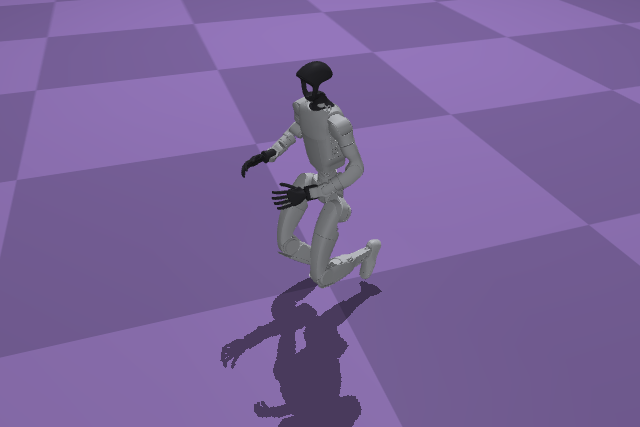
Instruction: Run
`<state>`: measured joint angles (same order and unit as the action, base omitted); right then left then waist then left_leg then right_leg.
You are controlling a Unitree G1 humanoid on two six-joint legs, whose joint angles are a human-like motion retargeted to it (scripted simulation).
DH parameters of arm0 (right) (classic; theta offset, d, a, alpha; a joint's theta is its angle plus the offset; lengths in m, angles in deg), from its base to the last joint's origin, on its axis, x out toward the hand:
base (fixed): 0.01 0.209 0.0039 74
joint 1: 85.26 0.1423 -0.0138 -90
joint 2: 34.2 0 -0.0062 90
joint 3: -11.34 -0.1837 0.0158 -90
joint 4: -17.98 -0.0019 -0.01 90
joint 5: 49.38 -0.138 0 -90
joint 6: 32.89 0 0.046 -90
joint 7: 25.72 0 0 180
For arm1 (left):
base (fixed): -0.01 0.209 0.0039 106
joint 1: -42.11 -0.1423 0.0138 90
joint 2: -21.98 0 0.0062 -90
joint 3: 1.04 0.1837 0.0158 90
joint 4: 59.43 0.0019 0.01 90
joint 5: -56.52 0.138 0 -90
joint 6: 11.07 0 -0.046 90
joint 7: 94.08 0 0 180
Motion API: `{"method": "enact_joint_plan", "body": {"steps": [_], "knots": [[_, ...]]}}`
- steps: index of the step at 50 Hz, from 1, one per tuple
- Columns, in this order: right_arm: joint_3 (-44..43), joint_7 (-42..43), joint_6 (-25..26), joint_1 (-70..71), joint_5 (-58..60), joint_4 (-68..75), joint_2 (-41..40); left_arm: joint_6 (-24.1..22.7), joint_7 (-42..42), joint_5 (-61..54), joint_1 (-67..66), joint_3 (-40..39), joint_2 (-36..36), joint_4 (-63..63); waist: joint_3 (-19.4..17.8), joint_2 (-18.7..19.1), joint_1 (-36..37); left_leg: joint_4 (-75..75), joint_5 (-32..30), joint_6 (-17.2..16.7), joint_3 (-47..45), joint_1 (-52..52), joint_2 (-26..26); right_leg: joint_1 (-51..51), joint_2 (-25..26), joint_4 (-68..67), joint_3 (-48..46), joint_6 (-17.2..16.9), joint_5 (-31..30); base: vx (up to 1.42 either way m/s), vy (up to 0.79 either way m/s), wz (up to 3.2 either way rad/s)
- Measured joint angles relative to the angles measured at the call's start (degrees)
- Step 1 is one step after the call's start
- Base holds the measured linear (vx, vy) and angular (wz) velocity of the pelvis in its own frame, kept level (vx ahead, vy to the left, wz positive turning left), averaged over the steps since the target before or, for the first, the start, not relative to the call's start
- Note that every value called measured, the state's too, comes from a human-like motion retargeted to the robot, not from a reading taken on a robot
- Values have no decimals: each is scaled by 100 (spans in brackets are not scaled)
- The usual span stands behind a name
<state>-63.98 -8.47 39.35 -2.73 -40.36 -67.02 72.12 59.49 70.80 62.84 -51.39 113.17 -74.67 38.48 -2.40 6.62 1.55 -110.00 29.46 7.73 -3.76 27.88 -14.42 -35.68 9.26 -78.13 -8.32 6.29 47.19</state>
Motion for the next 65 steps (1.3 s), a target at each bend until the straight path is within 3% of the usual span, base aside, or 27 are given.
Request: {"method": "enact_joint_plan", "body": {"steps": [3, 7, 9, 10, 12, 15, 17, 20, 22, 26, 28, 30, 32, 35, 37, 40, 45, 46, 48, 50, 52, 55, 58, 62, 65], "knots": [[2, 140, -80, 786, -138, -322, -15, -23, 371, -61, -1100, -439, -141, 45, 62, -372, 326, 772, 193, 110, -260, 1126, 538, 1016, -277, 630, 333, -530, -439, 3, 3, 40], [49, -13, -337, 782, -368, -920, -139, -253, 748, -275, -2348, -915, -412, -94, 446, -972, 550, 3677, -72, -395, -851, 1652, 1556, 1946, -968, 1085, 623, -1782, -2559, 6, 9, 30], [52, -169, -402, 625, -339, -1064, -200, -268, 695, -369, -2638, -1055, -426, -93, 623, -1265, 415, 5039, -311, -617, -1024, 1667, 2184, 2072, -1435, 814, 600, -2115, -3423, -1, 4, 64], [57, -245, -416, 545, -294, -1088, -236, -261, 628, -392, -2713, -1104, -401, -95, 685, -1390, 312, 5514, -375, -659, -1072, 1626, 2448, 2102, -1640, 582, 538, -2129, -3747, -4, 1, 52], [135, -319, -400, 281, -160, -995, -353, -263, 465, -295, -2649, -1090, -342, -113, 681, -1456, 116, 4997, -109, -398, -1074, 1706, 2624, 2140, -1893, -244, 524, -2129, -3887, -5, 5, 32], [246, -331, -242, -213, 111, -586, -568, -261, -15, 73, -2065, -1019, -314, -164, 542, -1577, -255, 3869, 879, 415, -986, 1508, 2915, 1872, -2375, -1837, 613, -1971, -3621, -2, 7, 19], [320, -233, -106, -429, 254, -46, -739, -135, -520, 432, -1074, -858, -305, 7, 319, -1575, -508, 3499, 1536, 727, -810, 1141, 2989, 1211, -2525, -2712, 728, -1654, -3214, -3, 2, -9], [344, -290, -121, -793, 153, 564, -744, -28, -943, 571, 402, -550, -124, 175, 223, -1299, -937, 3796, 1846, 642, -488, 229, 2937, -135, -2405, -3095, 830, -1249, -2548, -2, 4, -33], [283, -455, -183, -1173, -138, 557, -565, -116, -846, 366, 877, -468, -11, -39, 270, -888, -1174, 4231, 1484, 169, -298, -548, 2576, -762, -2057, -2395, 597, -1150, -2438, 7, 0, -46], [96, -553, -247, -1935, -613, 450, -405, -587, -488, 20, 1205, -139, 114, -515, 471, -133, -1384, 4266, -639, -1032, -22, -1344, 1636, -1298, -989, 146, 102, -1411, -2773, 5, -9, -34], [-17, -538, -273, -2207, -712, 349, -426, -754, -279, -83, 1210, 79, 101, -734, 561, 238, -1197, 3694, -1616, -1388, 88, -1376, 1046, -1309, -297, 1317, -56, -1582, -3127, -3, -9, -56], [-64, -425, -281, -2253, -725, 186, -423, -779, -141, -141, 1129, 199, 69, -923, 604, 436, -961, 2911, -1998, -1391, 131, -1349, 559, -1165, 113, 1717, -180, -1472, -3119, -4, -8, -42], [-35, -318, -291, -2057, -650, 62, -406, -690, -99, -125, 871, 219, 78, -892, 592, 397, -700, 1923, -1638, -1063, 46, -1235, 191, -1030, 236, 1197, -201, -1039, -2405, -4, -7, -20], [-39, -143, -164, -1280, -425, -56, -295, -341, -115, -89, 350, 64, 47, -582, 342, 237, -253, 495, -575, -454, 74, -706, -200, -592, 331, 344, -74, -278, -904, -3, -8, 16], [-38, -3, -13, -332, -247, -72, -178, -100, -52, -77, -54, -158, 25, -310, 127, -11, -42, 98, 17, -53, 83, 111, -60, -44, 142, 277, 113, -165, -294, -2, -6, 72], [-70, 142, -58, 522, -276, -446, -129, -72, 282, -183, -1089, -606, -153, -307, 143, -451, 253, 856, 358, 155, -249, 1221, 558, 971, -282, 737, 393, -570, -449, 3, 3, 60], [-71, -84, -351, 500, -436, -1168, -219, -288, 618, -437, -2557, -1186, -430, -467, 595, -1245, 422, 4706, 36, -454, -958, 1659, 2078, 2073, -1361, 965, 591, -2014, -2949, 5, 9, 46], [-56, -162, -371, 435, -394, -1193, -253, -290, 546, -434, -2642, -1224, -407, -481, 646, -1369, 329, 5125, -34, -485, -993, 1610, 2356, 2119, -1551, 699, 560, -2083, -3317, -3, 4, 63], [14, -274, -373, 235, -281, -1152, -354, -294, 405, -356, -2682, -1231, -346, -510, 677, -1514, 151, 5055, 89, -321, -1015, 1617, 2681, 2177, -1850, -72, 525, -2129, -3729, -5, 3, 42], [101, -349, -302, -45, -88, -941, -490, -299, 175, -133, -2456, -1182, -299, -569, 629, -1622, -72, 4338, 587, 168, -964, 1523, 2914, 2075, -2163, -1156, 564, -2112, -3770, -4, 6, 23], [197, -350, -148, -320, 134, -479, -671, -241, -204, 277, -1753, -1058, -290, -534, 457, -1701, -348, 3744, 1323, 633, -836, 1237, 3073, 1576, -2458, -2280, 638, -1829, -3433, -1, 3, 7], [271, -413, -105, -619, 271, 301, -801, -53, -735, 748, -143, -748, -156, -208, 301, -1557, -788, 3889, 1827, 698, -508, 367, 3101, 203, -2478, -3074, 809, -1329, -2643, -1, 4, -17], [156, -662, -221, -1299, -99, 321, -557, -194, -639, 520, 583, -719, 35, -440, 426, -961, -1187, 4521, 1211, -21, -200, -795, 2602, -812, -1991, -2056, 461, -1160, -2353, 7, -1, -35], [-160, -720, -260, -2190, -531, 161, -415, -691, -265, 158, 790, -382, 47, -864, 629, -122, -1239, 4108, -989, -1161, 62, -1428, 1513, -1257, -755, 696, -40, -1445, -2652, 3, -10, -28], [-297, -546, -261, -2324, -553, -46, -406, -763, 12, 64, 625, -159, -34, -1063, 706, 293, -903, 2832, -1814, -1268, 73, -1356, 641, -1163, -15, 1533, -242, -1313, -2691, -5, -8, -27]]}}
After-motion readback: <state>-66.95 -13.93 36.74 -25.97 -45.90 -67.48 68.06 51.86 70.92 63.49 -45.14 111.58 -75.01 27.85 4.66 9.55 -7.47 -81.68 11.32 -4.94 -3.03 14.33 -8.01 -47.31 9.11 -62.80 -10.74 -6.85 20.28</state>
